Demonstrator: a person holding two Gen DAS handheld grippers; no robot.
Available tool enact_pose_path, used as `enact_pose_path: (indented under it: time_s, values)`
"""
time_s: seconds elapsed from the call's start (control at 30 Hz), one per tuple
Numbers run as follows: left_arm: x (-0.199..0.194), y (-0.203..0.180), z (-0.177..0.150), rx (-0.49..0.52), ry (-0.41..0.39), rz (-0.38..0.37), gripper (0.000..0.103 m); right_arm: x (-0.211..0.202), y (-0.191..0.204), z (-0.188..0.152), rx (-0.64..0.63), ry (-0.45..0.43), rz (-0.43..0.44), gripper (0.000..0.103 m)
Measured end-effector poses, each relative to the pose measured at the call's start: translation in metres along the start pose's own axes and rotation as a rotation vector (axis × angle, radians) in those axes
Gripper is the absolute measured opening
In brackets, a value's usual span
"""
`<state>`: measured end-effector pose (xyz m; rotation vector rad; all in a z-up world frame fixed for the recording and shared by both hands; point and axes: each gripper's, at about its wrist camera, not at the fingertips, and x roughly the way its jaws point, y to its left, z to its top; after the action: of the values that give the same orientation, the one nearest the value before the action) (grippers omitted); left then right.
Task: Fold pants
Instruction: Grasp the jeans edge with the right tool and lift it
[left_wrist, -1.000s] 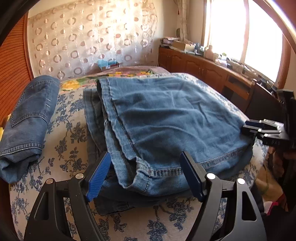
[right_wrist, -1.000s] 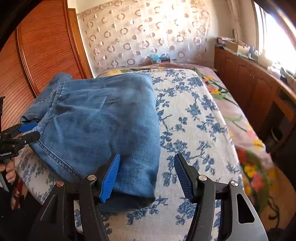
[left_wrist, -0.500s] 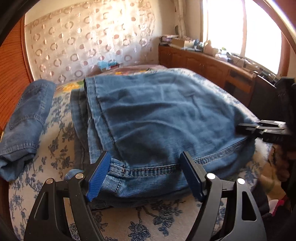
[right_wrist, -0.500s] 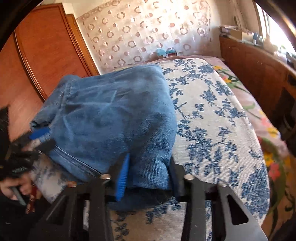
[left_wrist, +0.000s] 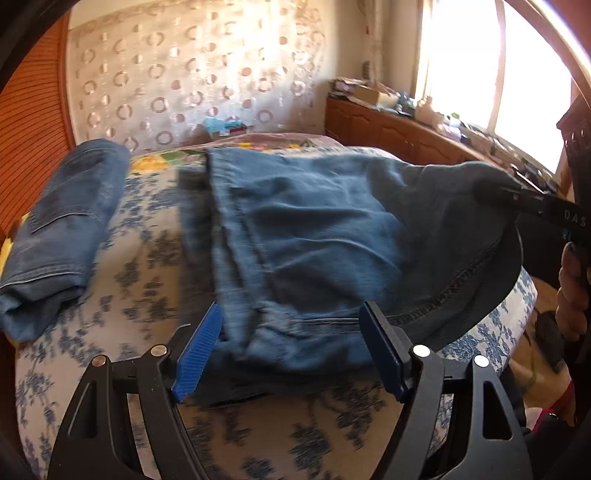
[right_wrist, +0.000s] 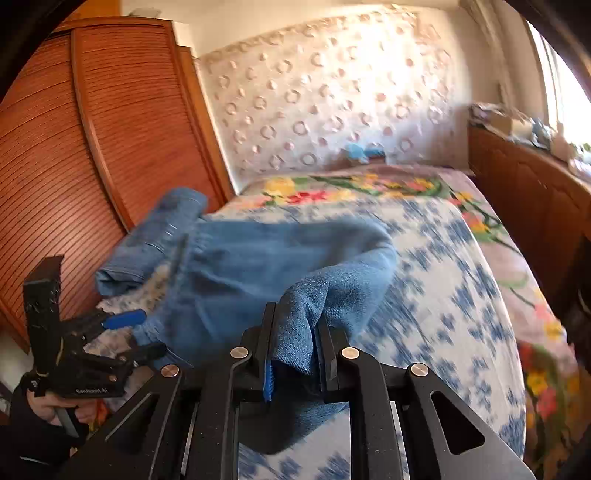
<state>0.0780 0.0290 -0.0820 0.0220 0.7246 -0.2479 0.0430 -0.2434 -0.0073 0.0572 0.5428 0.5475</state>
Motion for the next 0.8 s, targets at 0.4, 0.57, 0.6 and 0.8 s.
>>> enact_pose_path:
  time_s: [0.4, 0.57, 0.6, 0.8]
  values:
    - [-0.025, 0.058, -0.016, -0.105, -0.026, 0.109, 0.077, 0.041, 0.067, 0.032, -0.113, -0.024, 0.132, 0.017]
    - [-0.030, 0.074, -0.020, -0.142, -0.031, 0.131, 0.077, 0.066, 0.091, 0.037, -0.153, -0.012, 0.192, 0.016]
    - [-0.031, 0.077, -0.020, -0.148, -0.032, 0.135, 0.077, 0.068, 0.097, 0.037, -0.165, -0.007, 0.204, 0.016]
    - [-0.038, 0.090, -0.020, -0.179, -0.046, 0.152, 0.077, 0.087, 0.124, 0.030, -0.217, 0.038, 0.306, 0.016]
